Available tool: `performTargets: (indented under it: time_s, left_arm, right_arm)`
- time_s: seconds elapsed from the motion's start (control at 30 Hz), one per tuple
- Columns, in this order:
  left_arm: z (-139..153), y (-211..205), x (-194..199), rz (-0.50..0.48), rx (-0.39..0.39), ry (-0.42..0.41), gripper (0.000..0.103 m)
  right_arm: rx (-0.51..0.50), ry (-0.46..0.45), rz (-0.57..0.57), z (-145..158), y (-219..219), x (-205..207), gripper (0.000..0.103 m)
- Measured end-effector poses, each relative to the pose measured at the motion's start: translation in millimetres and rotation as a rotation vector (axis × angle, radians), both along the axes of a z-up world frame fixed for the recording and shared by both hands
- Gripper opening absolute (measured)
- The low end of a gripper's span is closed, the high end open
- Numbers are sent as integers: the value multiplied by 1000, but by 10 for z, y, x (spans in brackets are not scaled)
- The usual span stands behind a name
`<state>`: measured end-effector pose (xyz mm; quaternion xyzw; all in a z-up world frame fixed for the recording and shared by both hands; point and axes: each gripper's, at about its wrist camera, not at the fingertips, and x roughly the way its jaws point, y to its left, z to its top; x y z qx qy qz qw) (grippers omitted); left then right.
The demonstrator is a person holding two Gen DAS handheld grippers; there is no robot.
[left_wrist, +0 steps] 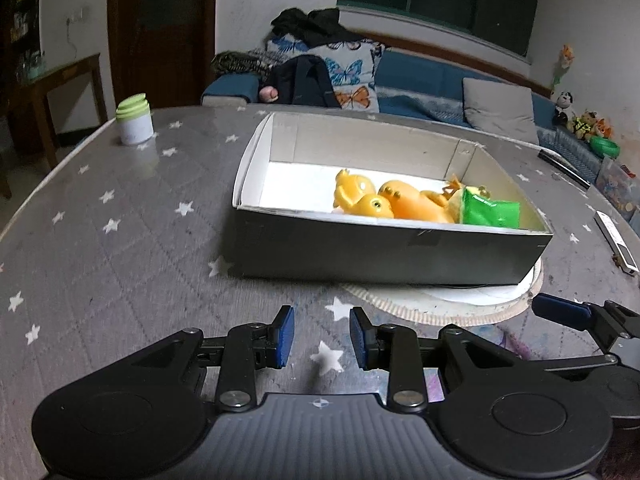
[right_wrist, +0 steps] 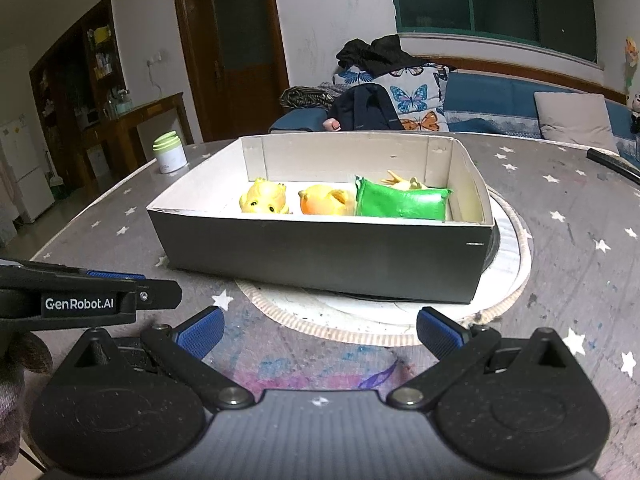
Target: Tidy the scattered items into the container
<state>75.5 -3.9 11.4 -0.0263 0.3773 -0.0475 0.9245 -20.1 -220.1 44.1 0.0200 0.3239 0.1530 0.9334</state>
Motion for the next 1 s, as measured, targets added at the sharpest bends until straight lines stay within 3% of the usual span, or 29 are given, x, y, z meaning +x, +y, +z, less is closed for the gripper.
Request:
performTargets:
  time_s: [0.27,0.47,0.67,1.0]
  left_arm:
    - [-70,-26,50,17,24,42,33]
    - [-124,-49,57,37,65,30,32]
    - [-158,-33,119,21,40,96,32]
    - [-179,-74,129,11,43,107,31]
  right_arm:
    - [10,18,-10,-45,-33,46,103]
    - [13,23,-9,-64,-42,68,103]
    - [18,31,-13,-86,-56,91,103]
    - [23,34,-20,-100,-85,106,103]
